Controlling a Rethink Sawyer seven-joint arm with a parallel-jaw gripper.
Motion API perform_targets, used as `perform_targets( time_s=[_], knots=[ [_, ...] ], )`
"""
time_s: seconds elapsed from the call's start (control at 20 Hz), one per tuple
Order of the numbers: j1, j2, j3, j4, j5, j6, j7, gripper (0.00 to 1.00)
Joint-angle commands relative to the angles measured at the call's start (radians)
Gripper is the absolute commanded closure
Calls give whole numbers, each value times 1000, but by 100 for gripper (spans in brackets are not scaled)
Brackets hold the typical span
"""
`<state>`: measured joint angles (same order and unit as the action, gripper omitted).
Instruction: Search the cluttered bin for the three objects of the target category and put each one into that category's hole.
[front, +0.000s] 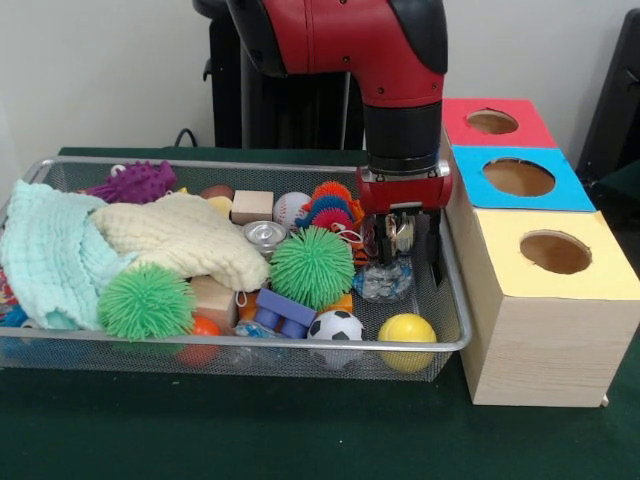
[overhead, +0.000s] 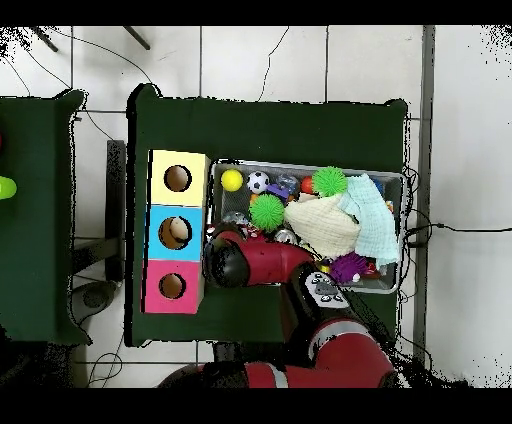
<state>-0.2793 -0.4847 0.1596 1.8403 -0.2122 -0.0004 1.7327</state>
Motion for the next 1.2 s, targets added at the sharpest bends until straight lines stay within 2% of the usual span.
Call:
perform_targets(
  time_s=[0.05,0.4,0.6,0.8,1.2],
  knots=[
    [34,63,-5,-36,-39,-82,124,0],
    [40,36,-31,-37,-32,-58,115,0],
    [46,49,-59,-53,-34,-52,105,0],
    [17,12,-61,-39,-51,-7,78,0],
    [-13,-1,-51,-36,-70,10,62,0]
  ],
)
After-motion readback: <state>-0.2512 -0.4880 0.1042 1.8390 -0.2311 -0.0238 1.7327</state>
